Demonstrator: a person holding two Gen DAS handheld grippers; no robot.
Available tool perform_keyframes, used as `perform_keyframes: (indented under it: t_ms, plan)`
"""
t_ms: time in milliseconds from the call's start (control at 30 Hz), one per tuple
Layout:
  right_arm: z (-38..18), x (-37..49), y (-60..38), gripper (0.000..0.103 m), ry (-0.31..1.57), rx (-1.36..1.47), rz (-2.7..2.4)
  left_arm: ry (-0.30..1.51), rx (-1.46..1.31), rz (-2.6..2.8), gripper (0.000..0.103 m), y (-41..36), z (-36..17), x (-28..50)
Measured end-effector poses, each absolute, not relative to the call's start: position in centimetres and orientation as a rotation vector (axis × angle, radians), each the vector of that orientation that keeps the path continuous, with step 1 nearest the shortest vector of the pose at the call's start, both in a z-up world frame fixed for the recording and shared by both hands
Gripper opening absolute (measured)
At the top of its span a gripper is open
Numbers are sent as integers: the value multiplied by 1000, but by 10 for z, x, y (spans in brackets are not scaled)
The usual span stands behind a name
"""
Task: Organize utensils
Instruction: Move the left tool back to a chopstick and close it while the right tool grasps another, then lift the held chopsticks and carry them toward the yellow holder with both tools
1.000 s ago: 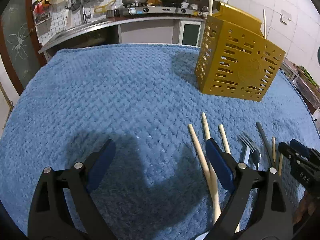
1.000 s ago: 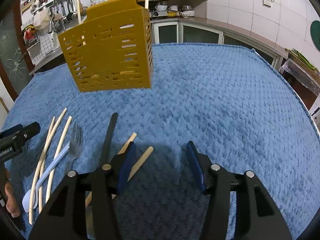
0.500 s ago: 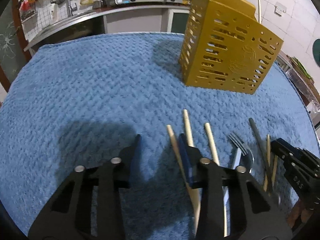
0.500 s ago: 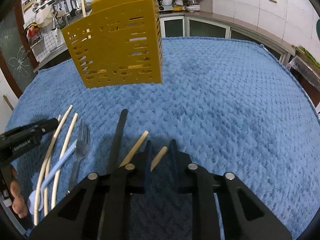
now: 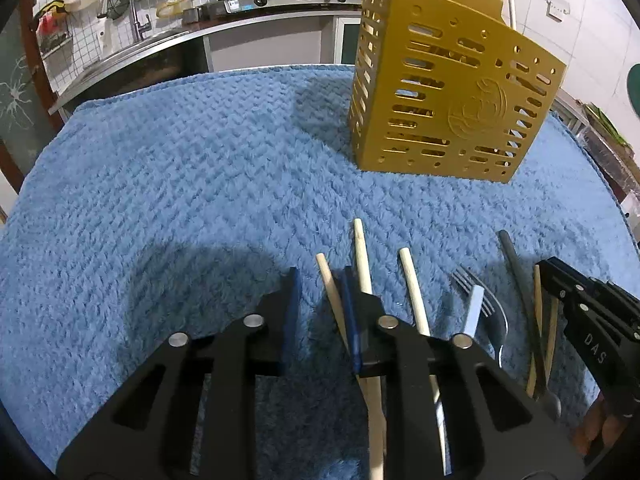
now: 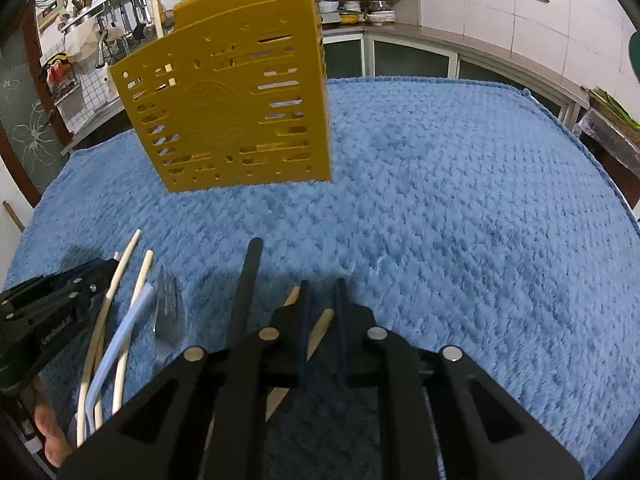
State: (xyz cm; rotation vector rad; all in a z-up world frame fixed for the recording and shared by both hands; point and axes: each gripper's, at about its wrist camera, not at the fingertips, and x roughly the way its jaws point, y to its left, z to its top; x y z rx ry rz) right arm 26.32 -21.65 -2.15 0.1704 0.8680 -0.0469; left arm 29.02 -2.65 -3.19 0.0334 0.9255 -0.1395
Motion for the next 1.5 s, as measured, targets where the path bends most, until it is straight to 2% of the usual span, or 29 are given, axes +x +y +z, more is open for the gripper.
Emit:
perform_keyframes:
  t_ms: [100,600,633,1000,1500]
  plan:
    - [-20,265,-220,10,860,190,-12,921,22,-144,6,-24,-30,290]
    - [11,271,-233,9,786,176,66,902,-37,-170,5,-10,-13,290]
    - [11,270,-235,9,781,189,70,894,-36,-166,0,-10,-11,289]
    - [46,252,-250,8,670,266,110,797,-46,-162,0,3,34,281]
    - [-13,282,-262,9,830,247,48,1023,-58,-163,0,-6,-27,305]
